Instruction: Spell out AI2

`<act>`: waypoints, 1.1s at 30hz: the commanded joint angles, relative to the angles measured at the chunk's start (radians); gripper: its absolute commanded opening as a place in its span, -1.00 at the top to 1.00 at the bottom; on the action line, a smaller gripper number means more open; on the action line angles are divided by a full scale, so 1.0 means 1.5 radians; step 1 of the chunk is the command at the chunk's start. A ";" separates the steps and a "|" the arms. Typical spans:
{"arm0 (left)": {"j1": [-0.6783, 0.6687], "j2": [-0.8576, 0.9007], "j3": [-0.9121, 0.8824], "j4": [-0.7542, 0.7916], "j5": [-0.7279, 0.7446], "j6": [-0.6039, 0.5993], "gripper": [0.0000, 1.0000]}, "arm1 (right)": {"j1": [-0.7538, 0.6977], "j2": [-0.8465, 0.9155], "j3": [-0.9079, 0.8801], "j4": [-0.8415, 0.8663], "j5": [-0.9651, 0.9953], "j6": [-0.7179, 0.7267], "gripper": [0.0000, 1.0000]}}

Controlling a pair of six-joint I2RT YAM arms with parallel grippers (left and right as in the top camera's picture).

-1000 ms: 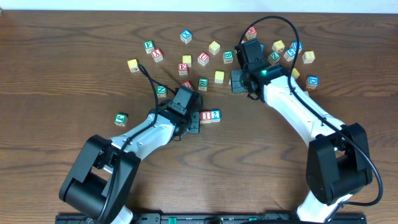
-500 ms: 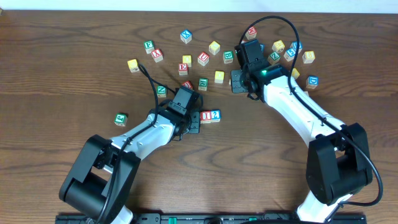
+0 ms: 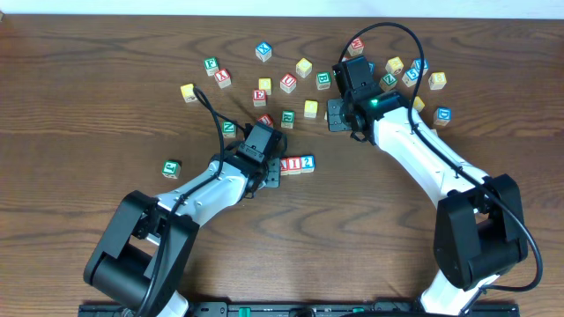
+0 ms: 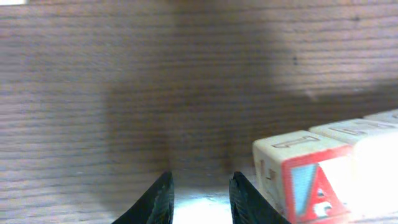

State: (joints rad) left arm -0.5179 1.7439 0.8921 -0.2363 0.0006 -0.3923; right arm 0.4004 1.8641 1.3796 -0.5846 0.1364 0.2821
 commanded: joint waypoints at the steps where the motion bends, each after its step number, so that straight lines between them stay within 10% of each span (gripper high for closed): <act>1: 0.010 -0.001 -0.003 -0.009 -0.031 0.004 0.41 | 0.000 -0.010 0.010 -0.001 0.013 0.011 0.98; 15: 0.099 -0.055 0.013 -0.016 -0.031 0.016 -0.01 | -0.001 -0.014 0.010 0.004 0.020 -0.012 0.86; 19: 0.134 -0.138 0.030 -0.026 -0.031 0.057 -0.16 | -0.002 -0.042 0.013 0.003 0.021 -0.014 0.45; 21: 0.149 -0.187 0.031 -0.026 -0.031 0.073 -0.28 | -0.002 -0.070 0.013 0.003 0.025 -0.030 -0.35; 24: 0.173 -0.263 0.031 -0.030 -0.031 0.086 -0.54 | -0.002 -0.140 0.013 -0.015 0.047 -0.053 -0.97; 33: 0.195 -0.370 0.031 -0.032 -0.031 0.086 -0.75 | -0.002 -0.309 0.013 -0.113 0.120 -0.067 -0.99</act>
State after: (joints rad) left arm -0.2291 1.2175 0.9115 -0.2810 -0.0334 -0.2821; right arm 0.4004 1.4673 1.3853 -0.7143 0.2596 0.2127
